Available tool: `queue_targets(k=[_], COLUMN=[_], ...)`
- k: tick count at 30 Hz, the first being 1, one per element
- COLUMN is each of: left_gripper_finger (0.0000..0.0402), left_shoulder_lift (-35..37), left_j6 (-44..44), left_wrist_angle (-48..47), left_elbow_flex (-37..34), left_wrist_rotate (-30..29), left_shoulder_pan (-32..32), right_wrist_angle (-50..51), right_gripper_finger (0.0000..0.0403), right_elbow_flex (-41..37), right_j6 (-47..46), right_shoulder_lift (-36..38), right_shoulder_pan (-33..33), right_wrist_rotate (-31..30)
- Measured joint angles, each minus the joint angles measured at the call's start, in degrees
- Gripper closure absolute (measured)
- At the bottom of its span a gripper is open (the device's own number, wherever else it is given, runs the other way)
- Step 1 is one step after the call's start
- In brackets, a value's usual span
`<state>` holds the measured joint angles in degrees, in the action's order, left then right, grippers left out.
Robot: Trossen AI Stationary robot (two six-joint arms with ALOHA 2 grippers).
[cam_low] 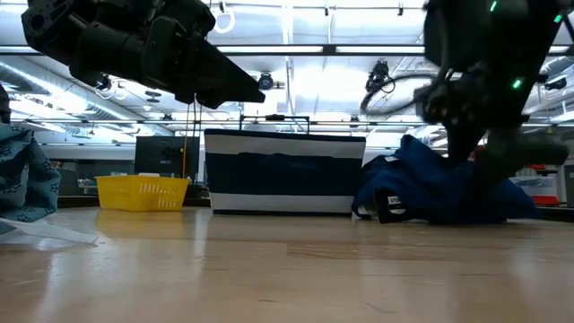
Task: Pick & place medical supplies in basket/bin
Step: Put the blue patient gown into the blue bin
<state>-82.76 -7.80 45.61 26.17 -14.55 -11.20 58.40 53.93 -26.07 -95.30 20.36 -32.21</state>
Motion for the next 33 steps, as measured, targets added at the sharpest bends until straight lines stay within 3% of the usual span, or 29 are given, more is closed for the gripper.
queue_targets(k=[14, 18, 22, 29, 33], left_gripper_finger=[0.0083, 0.0083, 0.0083, 0.0083, 0.0083], left_shoulder_lift=[0.00, 0.00, 0.00, 0.00, 0.00], left_j6=[-0.10, -0.11, -0.12, -0.12, -0.30], left_wrist_angle=[-0.08, -0.08, -0.04, 0.00, 0.01], left_elbow_flex=[0.00, 0.00, 0.00, 0.00, 0.00], left_wrist_rotate=[0.00, 0.00, 0.00, 0.01, 0.00], left_shoulder_pan=[0.00, 0.00, 0.00, -0.01, 0.00], right_wrist_angle=[-5.90, -5.91, -5.78, -6.56, -6.09], right_gripper_finger=[0.0094, 0.0110, 0.0172, 0.0380, 0.0390], right_elbow_flex=[0.15, 0.15, 0.17, 0.09, 0.09], right_j6=[1.73, -1.78, -6.70, -9.72, -12.46], right_shoulder_lift=[-10.32, -10.88, -11.11, -11.33, -11.33], right_shoulder_pan=[-3.58, -3.69, -3.73, -3.82, -3.56], right_wrist_rotate=[-1.81, -2.28, -1.44, 1.12, 1.24])
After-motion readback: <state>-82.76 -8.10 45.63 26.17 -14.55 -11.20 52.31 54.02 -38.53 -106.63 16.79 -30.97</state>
